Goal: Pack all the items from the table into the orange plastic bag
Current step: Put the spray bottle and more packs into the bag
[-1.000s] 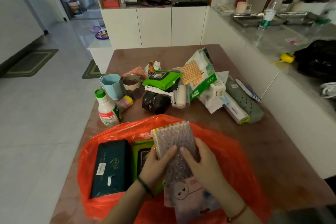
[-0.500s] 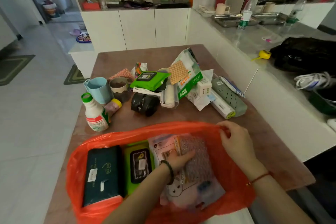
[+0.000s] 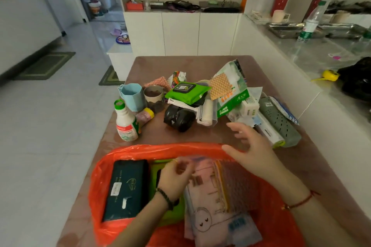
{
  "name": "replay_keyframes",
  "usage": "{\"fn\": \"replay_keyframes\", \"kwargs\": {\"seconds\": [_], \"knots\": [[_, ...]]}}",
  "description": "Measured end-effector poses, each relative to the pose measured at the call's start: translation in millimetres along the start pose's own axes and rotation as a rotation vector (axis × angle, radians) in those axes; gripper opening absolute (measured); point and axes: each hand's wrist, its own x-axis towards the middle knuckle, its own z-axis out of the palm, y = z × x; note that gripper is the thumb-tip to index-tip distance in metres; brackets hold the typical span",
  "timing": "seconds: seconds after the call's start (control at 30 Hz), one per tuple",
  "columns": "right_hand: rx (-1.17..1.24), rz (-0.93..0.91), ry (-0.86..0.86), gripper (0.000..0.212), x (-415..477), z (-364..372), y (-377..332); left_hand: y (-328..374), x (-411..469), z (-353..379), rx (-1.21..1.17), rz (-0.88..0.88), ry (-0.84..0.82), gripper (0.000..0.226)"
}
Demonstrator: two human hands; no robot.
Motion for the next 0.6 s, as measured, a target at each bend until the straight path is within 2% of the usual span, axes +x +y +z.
{"fn": "replay_keyframes", "kwargs": {"seconds": [0.07, 0.13, 0.17, 0.27, 0.37, 0.5, 0.6], "knots": [[0.138, -0.061, -0.094, 0.058, 17.3, 24.7, -27.3, 11.0, 8.3, -42.3, -0.079, 0.102, 0.247, 0.011], [0.181, -0.086, -0.186, 0.066, 35.1, 54.5, -52.5, 23.4, 26.2, -82.1, -0.119, 0.152, 0.486, 0.007], [0.196, -0.086, -0.219, 0.068, 42.0, 69.5, -63.7, 27.8, 38.2, -100.4, -0.134, 0.142, 0.554, 0.024], [0.255, -0.062, -0.282, 0.069, 49.6, 108.9, -86.2, 27.7, 79.0, -146.7, -0.085, 0.033, 0.539, 0.070], [0.298, -0.029, -0.310, 0.068, 38.5, 134.6, -86.0, 14.1, 114.5, -168.1, 0.144, -0.020, 0.445, 0.086], [0.315, 0.077, -0.308, 0.065, 18.9, 144.7, -67.4, -2.7, 151.0, -169.5, 0.171, 0.031, 0.323, 0.078], [0.367, 0.155, -0.263, 0.061, 10.3, 139.1, -55.8, -11.8, 163.1, -170.2, 0.153, 0.051, 0.413, 0.048]]}}
